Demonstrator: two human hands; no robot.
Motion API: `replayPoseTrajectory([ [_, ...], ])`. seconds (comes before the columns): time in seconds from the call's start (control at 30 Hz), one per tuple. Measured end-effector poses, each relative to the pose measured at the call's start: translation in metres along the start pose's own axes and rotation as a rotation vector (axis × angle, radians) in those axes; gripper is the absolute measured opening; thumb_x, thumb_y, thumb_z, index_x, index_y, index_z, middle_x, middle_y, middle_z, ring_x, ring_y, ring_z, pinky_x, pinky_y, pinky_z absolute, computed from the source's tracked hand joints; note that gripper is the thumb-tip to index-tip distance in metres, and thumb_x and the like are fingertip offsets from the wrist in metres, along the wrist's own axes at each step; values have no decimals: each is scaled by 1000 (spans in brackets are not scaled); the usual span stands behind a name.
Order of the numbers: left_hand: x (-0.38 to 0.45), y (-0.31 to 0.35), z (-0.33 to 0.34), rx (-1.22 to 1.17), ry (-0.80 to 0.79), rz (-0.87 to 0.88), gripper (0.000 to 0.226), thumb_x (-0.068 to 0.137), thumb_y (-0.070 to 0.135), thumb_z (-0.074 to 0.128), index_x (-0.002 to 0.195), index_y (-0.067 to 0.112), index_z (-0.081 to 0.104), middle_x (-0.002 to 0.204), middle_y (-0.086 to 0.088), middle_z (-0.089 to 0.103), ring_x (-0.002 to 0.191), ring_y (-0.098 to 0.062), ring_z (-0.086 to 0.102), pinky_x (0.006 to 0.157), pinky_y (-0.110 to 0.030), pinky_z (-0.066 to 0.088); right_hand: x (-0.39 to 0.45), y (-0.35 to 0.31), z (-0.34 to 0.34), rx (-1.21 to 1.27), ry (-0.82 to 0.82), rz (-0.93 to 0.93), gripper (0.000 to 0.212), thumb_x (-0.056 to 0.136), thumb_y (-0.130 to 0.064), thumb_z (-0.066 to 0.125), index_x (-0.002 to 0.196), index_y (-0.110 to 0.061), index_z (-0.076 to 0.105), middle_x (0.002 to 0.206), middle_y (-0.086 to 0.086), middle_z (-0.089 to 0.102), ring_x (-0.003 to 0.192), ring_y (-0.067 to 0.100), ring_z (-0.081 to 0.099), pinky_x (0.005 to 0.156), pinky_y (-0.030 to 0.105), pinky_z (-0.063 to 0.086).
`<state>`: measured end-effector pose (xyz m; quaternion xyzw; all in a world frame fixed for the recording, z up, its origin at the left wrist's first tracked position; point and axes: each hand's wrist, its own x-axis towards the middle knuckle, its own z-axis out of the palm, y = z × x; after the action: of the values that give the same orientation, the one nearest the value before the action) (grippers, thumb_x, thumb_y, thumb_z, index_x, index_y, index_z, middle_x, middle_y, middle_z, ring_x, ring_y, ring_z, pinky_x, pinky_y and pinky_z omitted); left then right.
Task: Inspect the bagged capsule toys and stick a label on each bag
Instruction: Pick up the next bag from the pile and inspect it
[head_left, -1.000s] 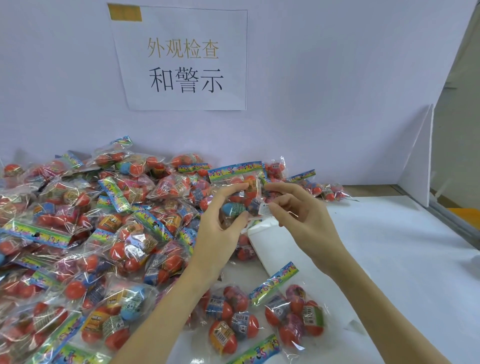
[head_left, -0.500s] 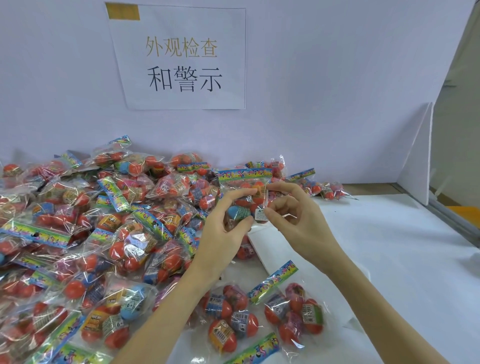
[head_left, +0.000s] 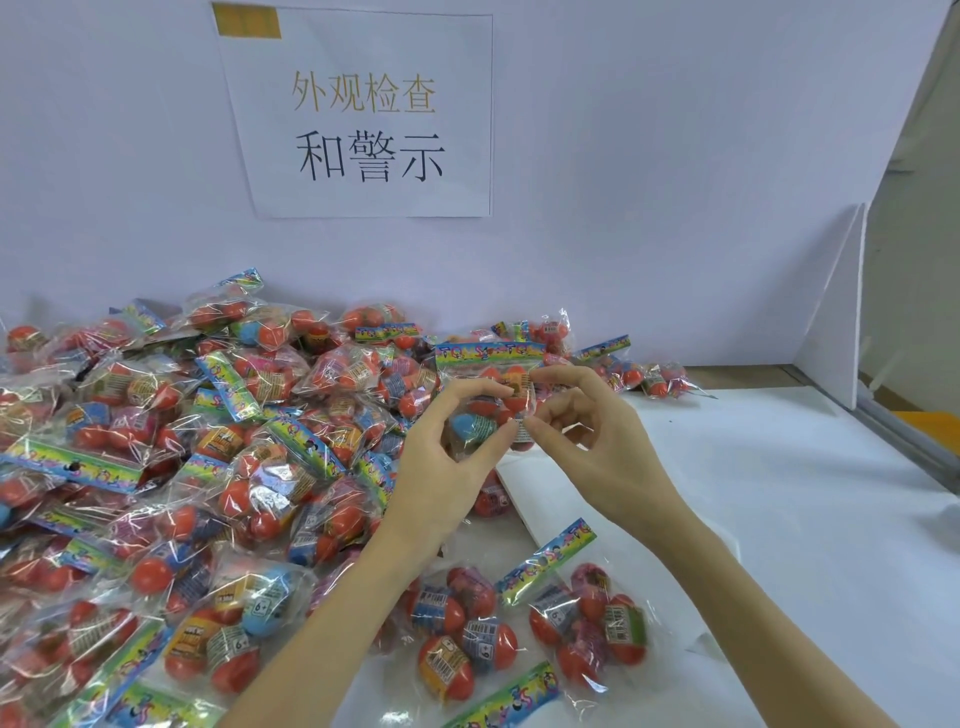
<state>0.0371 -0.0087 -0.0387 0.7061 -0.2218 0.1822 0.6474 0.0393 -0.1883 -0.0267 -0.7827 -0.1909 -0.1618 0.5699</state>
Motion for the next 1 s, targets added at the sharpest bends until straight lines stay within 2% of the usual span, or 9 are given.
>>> replayPoseTrajectory([
  [0.17, 1, 1, -1, -89, 46, -56, 28, 94, 16, 77, 115, 31, 68, 119, 9, 70, 118, -16, 66, 96, -33, 55, 0, -1, 5, -34, 151, 80, 41, 89, -31, 81, 124, -31, 61, 93, -5, 62, 82, 10, 62, 72, 21, 54],
  [0.33, 1, 7, -1, -281, 18, -122, 63, 91, 3, 77, 139, 37, 52, 130, 1, 67, 113, -20, 68, 90, -30, 59, -3, -6, 4, 498, -71, 459, 36, 92, -40, 72, 108, -9, 74, 81, -5, 70, 81, 17, 69, 73, 24, 57],
  [0.47, 1, 11, 0, -363, 98, -234, 92, 78, 14, 85, 147, 51, 38, 141, -18, 59, 130, -29, 61, 102, -42, 57, -3, -9, 9, 580, -45, 419, 37, 89, -39, 70, 101, -4, 72, 81, 3, 64, 76, 17, 66, 73, 25, 57],
  [0.6, 1, 6, 0, -437, 113, -261, 102, 72, 14, 89, 146, 59, 35, 101, -10, 69, 96, -26, 75, 85, -42, 63, -4, -9, 10, 481, -59, 353, 41, 87, -34, 74, 104, 2, 65, 85, 14, 64, 73, 16, 64, 74, 22, 54],
  [0.7, 4, 4, -3, -383, 110, -336, 97, 71, 27, 96, 142, 58, 37, 110, -2, 74, 109, -23, 72, 99, -44, 55, -4, -11, 1, 321, -136, 349, 30, 95, -30, 73, 105, -2, 67, 84, 9, 72, 70, 13, 60, 71, 20, 52],
  [0.77, 6, 6, -6, -313, 108, -351, 78, 76, 40, 92, 142, 43, 51, 117, 1, 77, 113, -18, 71, 95, -33, 55, -3, -12, -3, 169, -174, 324, 23, 94, -32, 75, 99, -10, 69, 78, 3, 72, 65, 10, 56, 65, 20, 49],
  [0.87, 6, 10, -8, -250, 169, -381, 36, 79, 44, 85, 109, 27, 80, 95, 4, 77, 91, -14, 70, 85, -31, 57, -3, -11, -3, 153, -185, 303, 33, 90, -43, 75, 97, -12, 71, 74, 3, 65, 64, 12, 51, 65, 22, 46],
  [0.93, 6, 10, -9, -272, 237, -417, 28, 73, 45, 87, 89, 23, 81, 87, -1, 73, 83, -16, 66, 89, -42, 56, -3, -10, -1, 180, -145, 287, 42, 90, -50, 68, 96, -9, 72, 72, 4, 59, 64, 14, 50, 66, 25, 46],
  [1.0, 7, 11, -11, -293, 245, -420, 26, 66, 45, 89, 75, 25, 77, 86, -2, 73, 82, -16, 65, 88, -38, 54, -1, -9, -1, 234, -75, 273, 45, 93, -50, 64, 92, -5, 73, 71, 5, 56, 64, 16, 49, 65, 26, 44],
])
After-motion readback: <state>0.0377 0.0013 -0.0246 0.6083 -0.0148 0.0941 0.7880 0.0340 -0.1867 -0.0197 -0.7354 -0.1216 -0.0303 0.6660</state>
